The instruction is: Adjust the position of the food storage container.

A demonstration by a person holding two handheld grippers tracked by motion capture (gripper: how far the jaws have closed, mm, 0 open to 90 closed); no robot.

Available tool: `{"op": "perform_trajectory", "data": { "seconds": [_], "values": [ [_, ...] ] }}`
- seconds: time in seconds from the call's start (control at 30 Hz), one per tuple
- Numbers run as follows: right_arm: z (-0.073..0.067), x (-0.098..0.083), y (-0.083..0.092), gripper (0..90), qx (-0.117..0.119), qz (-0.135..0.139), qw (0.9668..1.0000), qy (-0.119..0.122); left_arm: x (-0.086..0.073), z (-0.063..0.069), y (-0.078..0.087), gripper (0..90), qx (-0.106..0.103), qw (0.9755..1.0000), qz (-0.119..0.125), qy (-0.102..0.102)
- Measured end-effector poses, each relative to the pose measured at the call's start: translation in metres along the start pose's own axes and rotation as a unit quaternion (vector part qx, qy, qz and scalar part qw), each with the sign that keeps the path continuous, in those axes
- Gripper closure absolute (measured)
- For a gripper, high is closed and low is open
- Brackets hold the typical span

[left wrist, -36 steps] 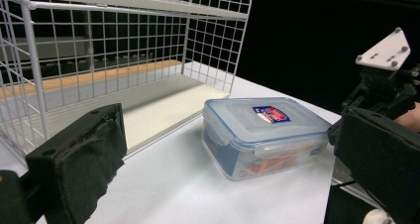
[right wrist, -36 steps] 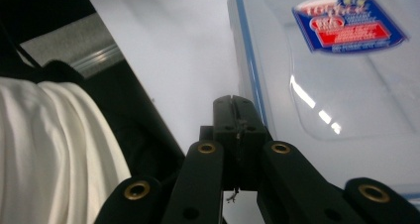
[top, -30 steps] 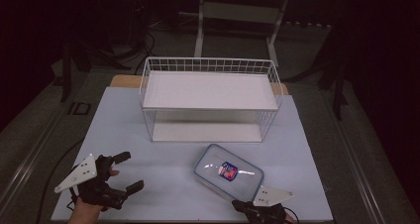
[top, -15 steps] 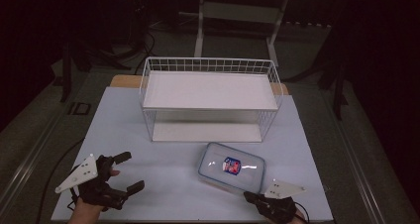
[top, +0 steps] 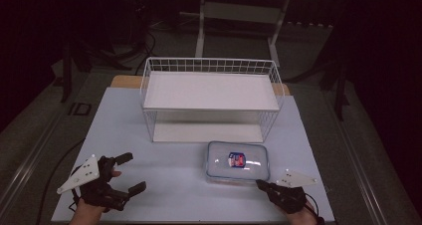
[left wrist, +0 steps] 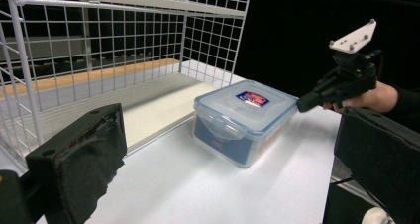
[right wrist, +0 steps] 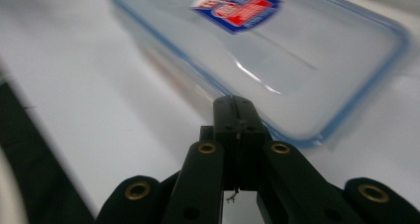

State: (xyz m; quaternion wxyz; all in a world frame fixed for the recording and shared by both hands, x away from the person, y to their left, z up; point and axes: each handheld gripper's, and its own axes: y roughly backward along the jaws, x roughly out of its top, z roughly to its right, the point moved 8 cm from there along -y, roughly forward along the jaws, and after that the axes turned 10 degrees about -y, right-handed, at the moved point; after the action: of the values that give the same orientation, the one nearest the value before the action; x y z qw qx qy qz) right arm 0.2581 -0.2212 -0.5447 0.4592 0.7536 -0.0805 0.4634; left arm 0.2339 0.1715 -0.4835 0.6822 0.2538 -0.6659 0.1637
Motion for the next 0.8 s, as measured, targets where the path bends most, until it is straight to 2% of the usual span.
{"op": "perform_trajectory", "data": {
  "seconds": [0.07,0.13,0.17,0.23,0.33,0.43,0.5,0.63,0.8],
  "values": [
    [0.006,0.001,0.0,90.0,-0.001,0.003,1.0,-0.009,0.0,0.0,0.0,0.0,0.001,1.0,0.0,-0.001],
    [0.009,0.006,0.003,90.0,0.013,0.018,0.9995,-0.021,0.0,0.0,0.0,0.0,0.0,1.0,0.0,0.0],
    [0.011,0.009,0.005,90.0,0.009,0.025,0.9994,-0.023,0.0,0.0,0.0,0.0,0.001,1.0,0.0,0.0],
    [0.019,0.016,0.011,90.0,-0.006,0.04,0.999,-0.021,-0.001,0.0,0.0,0.0,0.0,1.0,-0.001,0.001],
    [0.041,0.021,0.011,90.0,-0.032,0.045,0.9979,-0.033,-0.001,0.001,-0.001,0.0,-0.002,1.0,-0.001,0.0],
    [0.063,0.019,0.004,90.0,-0.057,0.036,0.9967,-0.044,-0.001,0.001,0.0,0.0,-0.001,1.0,-0.001,0.0],
    [0.073,0.016,-0.002,90.0,-0.067,0.029,0.9961,-0.049,-0.001,0.0,0.0,0.0,0.0,1.0,-0.001,0.001],
    [0.079,0.014,-0.013,90.0,-0.064,0.021,0.9959,-0.061,-0.002,0.001,-0.002,0.0,-0.002,1.0,-0.004,0.002],
    [0.075,0.014,-0.019,90.0,-0.063,0.019,0.9959,-0.062,-0.004,0.002,-0.004,0.0,-0.005,1.0,-0.005,0.004]
  ]
}}
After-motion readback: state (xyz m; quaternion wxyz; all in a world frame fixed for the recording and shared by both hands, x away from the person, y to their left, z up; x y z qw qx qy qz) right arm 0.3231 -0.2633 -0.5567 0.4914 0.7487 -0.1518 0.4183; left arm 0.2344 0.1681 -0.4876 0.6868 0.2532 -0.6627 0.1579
